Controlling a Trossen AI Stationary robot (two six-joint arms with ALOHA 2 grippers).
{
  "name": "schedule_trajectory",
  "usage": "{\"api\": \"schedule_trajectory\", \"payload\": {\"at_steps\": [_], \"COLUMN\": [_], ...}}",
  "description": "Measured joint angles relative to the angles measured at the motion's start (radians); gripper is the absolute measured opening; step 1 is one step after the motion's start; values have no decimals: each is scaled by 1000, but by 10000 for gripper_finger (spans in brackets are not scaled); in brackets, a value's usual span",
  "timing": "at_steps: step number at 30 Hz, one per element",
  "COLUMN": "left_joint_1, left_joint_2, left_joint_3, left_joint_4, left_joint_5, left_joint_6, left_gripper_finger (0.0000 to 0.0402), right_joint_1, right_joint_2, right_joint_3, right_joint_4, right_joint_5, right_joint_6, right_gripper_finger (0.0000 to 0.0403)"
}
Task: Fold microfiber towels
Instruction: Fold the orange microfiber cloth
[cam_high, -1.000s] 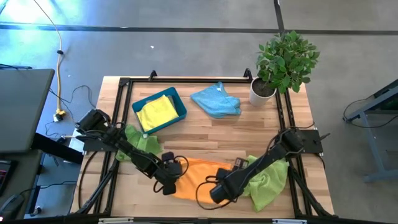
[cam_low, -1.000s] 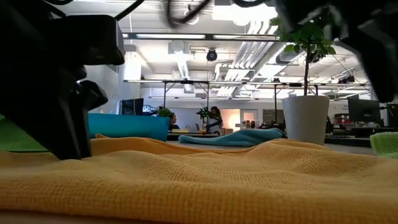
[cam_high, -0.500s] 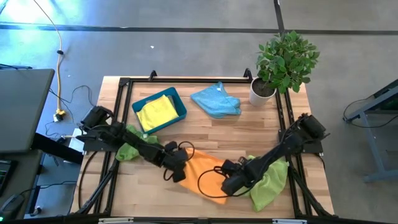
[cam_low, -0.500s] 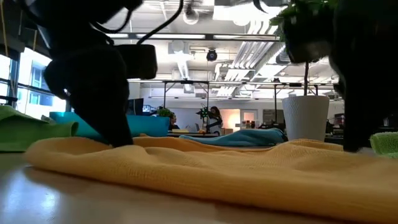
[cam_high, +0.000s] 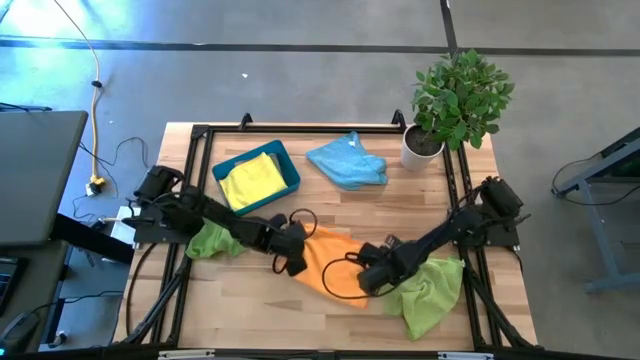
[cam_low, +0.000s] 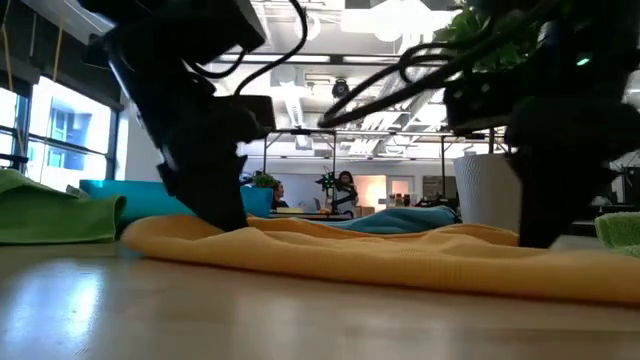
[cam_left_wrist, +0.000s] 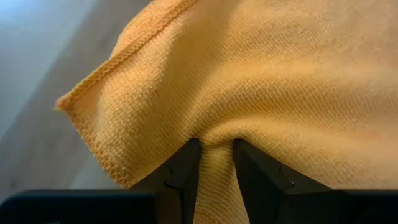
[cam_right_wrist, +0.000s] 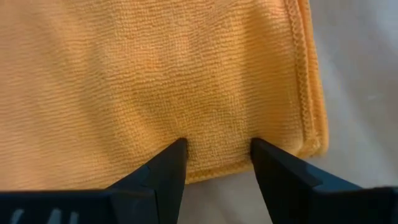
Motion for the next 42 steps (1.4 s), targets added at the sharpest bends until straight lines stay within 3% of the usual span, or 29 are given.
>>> {"api": "schedule_trajectory", "payload": {"at_steps": [11, 17, 21, 26, 31, 36, 42], "left_joint_1": [61, 61, 62, 62, 60, 55, 56], "left_joint_2": [0, 0, 3, -9, -10, -10, 1], "left_joint_3": [0, 0, 33, 107, 161, 161, 154], "left_joint_4": [0, 8, -11, -6, -67, -160, -226], "left_joint_5": [-6, -9, 5, 98, 282, 242, 166], "left_joint_6": [-183, -286, -272, -78, 100, 125, 124], "left_gripper_finger": [93, 93, 93, 93, 93, 93, 93], "right_joint_1": [-234, -348, -388, -357, -237, -152, -89], "right_joint_2": [-12, -95, -176, -304, -451, -558, -546], "right_joint_3": [-5, -10, -9, -33, -205, -378, -477], "right_joint_4": [-173, -190, -237, -209, -54, 201, 353], "right_joint_5": [97, 117, 96, 13, -19, -4, 10], "right_joint_6": [-343, -482, -489, -351, -148, 140, 347], "right_gripper_finger": [176, 176, 176, 176, 176, 176, 176]}}
